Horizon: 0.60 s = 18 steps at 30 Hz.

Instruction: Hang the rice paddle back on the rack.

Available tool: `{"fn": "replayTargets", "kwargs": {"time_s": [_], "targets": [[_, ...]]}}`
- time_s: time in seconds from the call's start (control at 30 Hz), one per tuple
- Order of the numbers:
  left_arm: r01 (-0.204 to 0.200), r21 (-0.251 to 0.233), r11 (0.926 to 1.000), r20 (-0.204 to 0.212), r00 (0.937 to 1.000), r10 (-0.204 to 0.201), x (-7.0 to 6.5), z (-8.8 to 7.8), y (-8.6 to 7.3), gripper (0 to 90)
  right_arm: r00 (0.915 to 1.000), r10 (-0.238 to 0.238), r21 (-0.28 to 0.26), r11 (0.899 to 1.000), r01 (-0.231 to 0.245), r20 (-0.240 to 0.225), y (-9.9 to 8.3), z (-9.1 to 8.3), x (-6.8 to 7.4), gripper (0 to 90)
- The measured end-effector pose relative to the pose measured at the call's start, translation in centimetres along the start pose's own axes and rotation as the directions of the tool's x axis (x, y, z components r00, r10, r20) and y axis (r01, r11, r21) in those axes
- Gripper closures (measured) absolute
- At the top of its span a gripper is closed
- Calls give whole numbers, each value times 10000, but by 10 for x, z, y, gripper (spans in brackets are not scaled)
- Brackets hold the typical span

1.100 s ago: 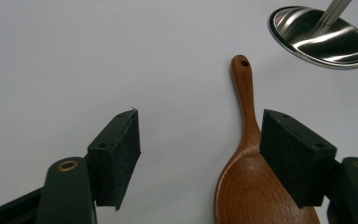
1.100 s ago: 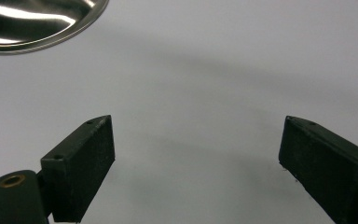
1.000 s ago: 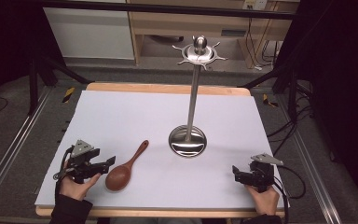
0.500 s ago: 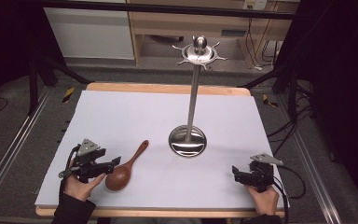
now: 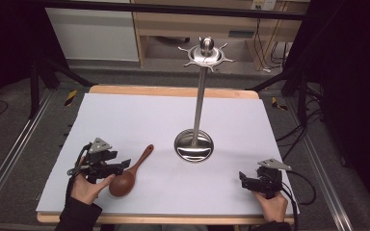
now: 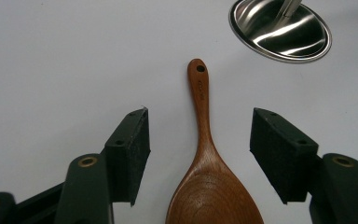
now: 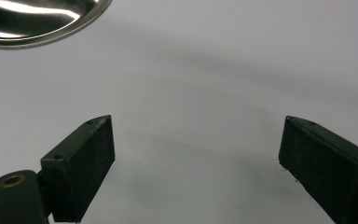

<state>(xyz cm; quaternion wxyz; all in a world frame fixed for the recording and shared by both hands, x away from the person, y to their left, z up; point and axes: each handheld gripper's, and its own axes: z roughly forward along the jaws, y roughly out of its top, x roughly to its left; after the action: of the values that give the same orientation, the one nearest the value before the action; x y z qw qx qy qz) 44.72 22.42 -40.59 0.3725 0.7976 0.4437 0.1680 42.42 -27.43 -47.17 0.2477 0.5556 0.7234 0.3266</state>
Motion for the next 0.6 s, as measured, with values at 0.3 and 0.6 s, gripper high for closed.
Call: {"fn": "replayTargets", "kwargs": {"time_s": [0.3, 0.6], "targets": [[-320, 791, 9964, 272, 9992, 299, -2, 10, 12, 395, 10000, -59, 120, 9999, 58, 72, 0, 1, 2, 109], [-417, 1228, 9916, 456, 9983, 364, -2, 19, 20, 410, 9999, -75, 124, 9999, 74, 82, 1, 2, 2, 109]]}}
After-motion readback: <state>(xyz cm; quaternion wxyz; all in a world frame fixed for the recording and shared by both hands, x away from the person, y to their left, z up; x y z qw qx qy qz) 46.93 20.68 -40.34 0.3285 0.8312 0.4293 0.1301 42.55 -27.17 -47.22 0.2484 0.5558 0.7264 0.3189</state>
